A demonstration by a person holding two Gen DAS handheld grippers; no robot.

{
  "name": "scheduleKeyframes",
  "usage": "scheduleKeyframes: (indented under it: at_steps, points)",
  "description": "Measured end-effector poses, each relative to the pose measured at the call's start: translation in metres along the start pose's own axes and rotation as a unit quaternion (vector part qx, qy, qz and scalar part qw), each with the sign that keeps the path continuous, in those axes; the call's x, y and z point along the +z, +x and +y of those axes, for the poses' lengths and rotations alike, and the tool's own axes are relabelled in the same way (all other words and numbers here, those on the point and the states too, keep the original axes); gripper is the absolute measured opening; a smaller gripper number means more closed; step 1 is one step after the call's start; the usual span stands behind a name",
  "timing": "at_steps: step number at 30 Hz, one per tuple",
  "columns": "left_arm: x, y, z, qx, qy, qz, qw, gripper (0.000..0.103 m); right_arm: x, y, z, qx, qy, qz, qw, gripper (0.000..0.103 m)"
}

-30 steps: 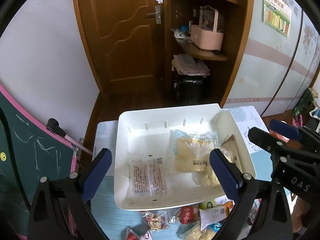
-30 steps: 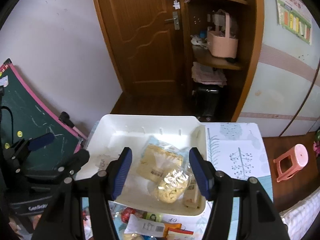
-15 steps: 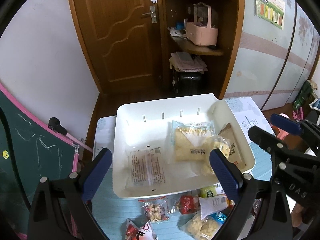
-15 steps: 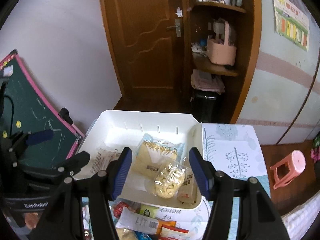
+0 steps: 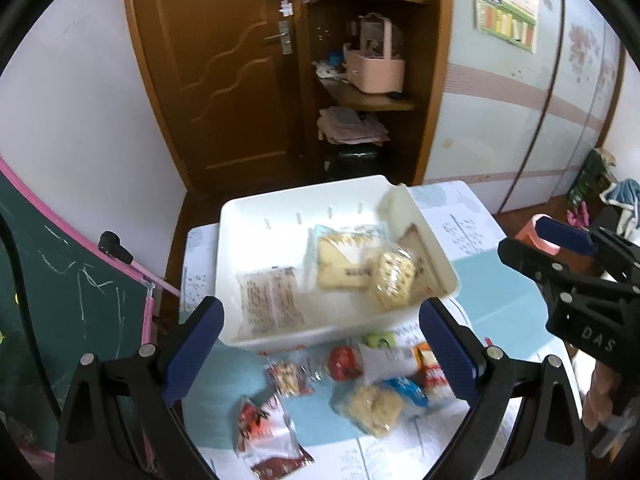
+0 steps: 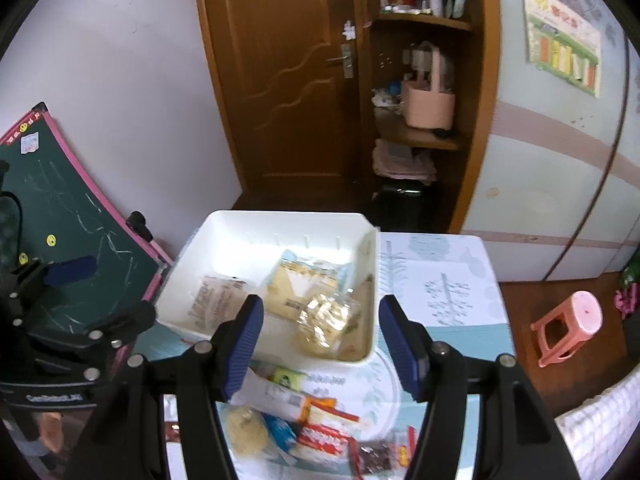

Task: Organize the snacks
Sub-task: 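Lower the left tool onto another puffed snack bag while the right tool grasps the chocolate bar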

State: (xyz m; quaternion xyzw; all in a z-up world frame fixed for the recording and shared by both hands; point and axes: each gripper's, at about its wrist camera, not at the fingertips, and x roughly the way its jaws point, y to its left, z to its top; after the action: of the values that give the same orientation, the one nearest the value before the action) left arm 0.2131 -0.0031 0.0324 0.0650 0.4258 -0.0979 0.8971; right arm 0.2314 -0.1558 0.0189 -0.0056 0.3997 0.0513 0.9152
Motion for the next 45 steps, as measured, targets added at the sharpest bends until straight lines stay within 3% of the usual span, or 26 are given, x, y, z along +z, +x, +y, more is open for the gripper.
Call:
scheduleKeyframes:
  at_steps: [11, 18, 23, 33, 45]
  points:
    - [-0.037, -0.049, -0.040, -0.017, 0.031, -0.011, 0.9993, 0.098, -0.047, -0.050, -0.022, -0.029, -0.022, -0.001, 0.999, 0.061]
    - [-0.059, -0.050, -0.055, -0.047, 0.032, 0.000, 0.9984, 0.098, -0.079, -0.052, -0.047, -0.008, -0.018, 0.030, 0.999, 0.061]
    - [-0.085, -0.021, -0.059, -0.048, 0.022, 0.030, 0.9981, 0.098, -0.105, -0.034, -0.060, -0.003, -0.011, 0.056, 0.998, 0.061]
    - [-0.133, 0.063, -0.069, 0.027, 0.006, 0.057, 0.9980, 0.098, -0.154, 0.038, -0.075, 0.005, 0.008, 0.128, 0.992, 0.061]
    - [-0.142, 0.130, -0.048, 0.012, -0.078, 0.106, 0.9912, 0.098, -0.189, 0.103, -0.066, 0.016, 0.003, 0.186, 0.982, 0.062]
